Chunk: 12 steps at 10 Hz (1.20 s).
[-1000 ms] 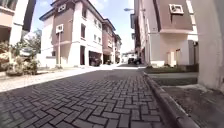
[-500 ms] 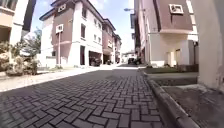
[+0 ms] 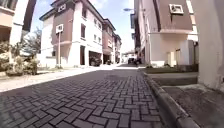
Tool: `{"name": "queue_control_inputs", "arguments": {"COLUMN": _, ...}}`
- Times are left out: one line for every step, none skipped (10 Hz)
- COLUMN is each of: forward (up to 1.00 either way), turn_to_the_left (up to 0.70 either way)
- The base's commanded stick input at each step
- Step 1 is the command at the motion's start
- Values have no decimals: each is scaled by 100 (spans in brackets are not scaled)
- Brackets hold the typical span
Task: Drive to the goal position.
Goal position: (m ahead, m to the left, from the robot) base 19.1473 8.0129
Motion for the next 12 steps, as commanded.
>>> {"name": "queue_control_inputs", "arguments": {"forward": 50, "turn_to_the_left": 0}}
{"name": "queue_control_inputs", "arguments": {"forward": 50, "turn_to_the_left": 0}}
{"name": "queue_control_inputs", "arguments": {"forward": 50, "turn_to_the_left": 0}}
{"name": "queue_control_inputs", "arguments": {"forward": 50, "turn_to_the_left": 0}}
{"name": "queue_control_inputs", "arguments": {"forward": 50, "turn_to_the_left": 0}}
{"name": "queue_control_inputs", "arguments": {"forward": 50, "turn_to_the_left": 0}}
{"name": "queue_control_inputs", "arguments": {"forward": 50, "turn_to_the_left": 0}}
{"name": "queue_control_inputs", "arguments": {"forward": 50, "turn_to_the_left": 0}}
{"name": "queue_control_inputs", "arguments": {"forward": 50, "turn_to_the_left": 0}}
{"name": "queue_control_inputs", "arguments": {"forward": 50, "turn_to_the_left": 0}}
{"name": "queue_control_inputs", "arguments": {"forward": 50, "turn_to_the_left": 0}}
{"name": "queue_control_inputs", "arguments": {"forward": 50, "turn_to_the_left": 0}}
